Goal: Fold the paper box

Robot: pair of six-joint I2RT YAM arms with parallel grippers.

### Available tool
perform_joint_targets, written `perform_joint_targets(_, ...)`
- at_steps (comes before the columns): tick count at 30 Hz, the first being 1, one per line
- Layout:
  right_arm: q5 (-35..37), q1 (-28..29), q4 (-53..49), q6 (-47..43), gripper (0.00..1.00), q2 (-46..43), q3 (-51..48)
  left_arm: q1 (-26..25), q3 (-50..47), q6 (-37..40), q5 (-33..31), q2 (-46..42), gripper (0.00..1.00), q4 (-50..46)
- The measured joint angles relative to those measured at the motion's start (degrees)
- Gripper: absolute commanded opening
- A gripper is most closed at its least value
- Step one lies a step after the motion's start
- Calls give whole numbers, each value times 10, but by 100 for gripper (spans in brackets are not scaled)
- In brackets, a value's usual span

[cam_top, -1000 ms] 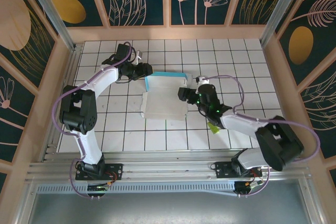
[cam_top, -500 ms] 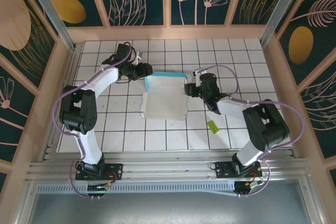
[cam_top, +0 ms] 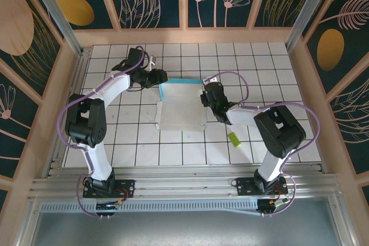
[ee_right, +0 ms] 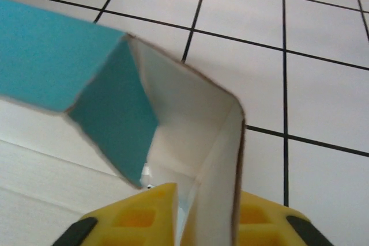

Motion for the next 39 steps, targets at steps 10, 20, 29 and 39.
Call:
perform_joint_targets(10, 11, 11, -36, 61, 7, 16, 41, 0, -8, -15, -4, -9, 52, 3)
perform_joint_targets(20, 6, 18, -40, 120, 10, 45, 71, 0, -24, -37, 0, -15, 54, 23)
perform_joint_targets(29, -3, 21, -40, 146, 14, 49, 72, 0, -24, -37, 0, -15, 54, 23)
perform_joint_targets(39, -35, 21, -19, 213, 24, 60, 71, 0, -24, -39, 0, -15, 54, 23)
